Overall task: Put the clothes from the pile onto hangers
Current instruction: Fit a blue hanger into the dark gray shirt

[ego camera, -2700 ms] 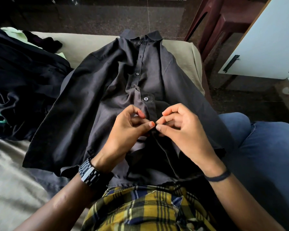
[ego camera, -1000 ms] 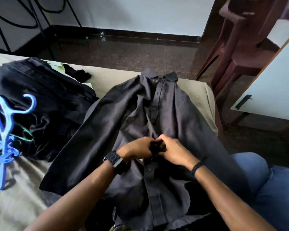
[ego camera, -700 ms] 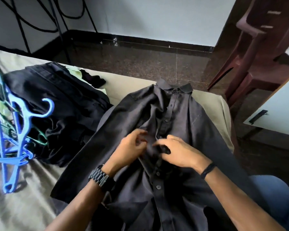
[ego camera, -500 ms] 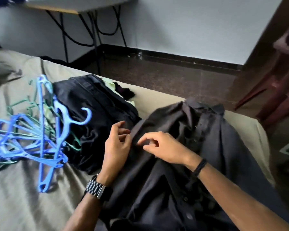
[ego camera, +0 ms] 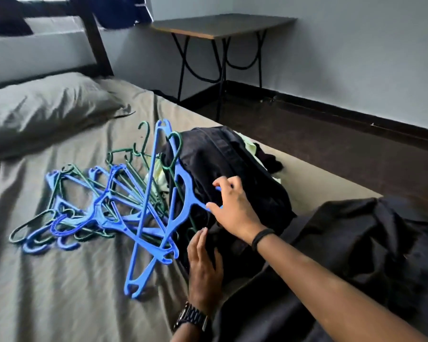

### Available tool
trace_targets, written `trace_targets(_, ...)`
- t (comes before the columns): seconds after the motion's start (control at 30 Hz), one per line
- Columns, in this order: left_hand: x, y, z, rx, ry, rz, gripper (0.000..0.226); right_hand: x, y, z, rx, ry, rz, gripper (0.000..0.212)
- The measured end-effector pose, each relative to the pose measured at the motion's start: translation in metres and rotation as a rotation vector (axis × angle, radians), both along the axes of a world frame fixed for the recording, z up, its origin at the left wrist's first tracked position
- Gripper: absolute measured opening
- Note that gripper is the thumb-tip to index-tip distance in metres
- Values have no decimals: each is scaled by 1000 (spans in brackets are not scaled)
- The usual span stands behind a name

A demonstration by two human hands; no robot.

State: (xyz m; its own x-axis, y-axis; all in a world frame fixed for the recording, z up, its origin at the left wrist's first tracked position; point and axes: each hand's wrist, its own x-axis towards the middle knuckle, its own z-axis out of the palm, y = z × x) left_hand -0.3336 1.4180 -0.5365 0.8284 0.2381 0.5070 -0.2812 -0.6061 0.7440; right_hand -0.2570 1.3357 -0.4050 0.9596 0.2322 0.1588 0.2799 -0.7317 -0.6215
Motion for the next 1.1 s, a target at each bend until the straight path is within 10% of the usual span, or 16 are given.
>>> trace_targets(0.3, -3, -1, -11, 81, -74, 58, 51, 6, -10, -12, 171, 311, -202, 29)
trace_targets(0.53, -5, -3, 17, -4, -23, 92, 64, -9, -30, 5, 793, 433, -247, 9)
trace_targets(0.8, -8, -15, 94, -199, 467, -85, 75, -36, -54, 38, 838, 235, -292, 8)
trace_targets(1.1, -16, 20, 125, -53, 133, 190, 15, -45, -68, 76, 1026, 312, -283, 17)
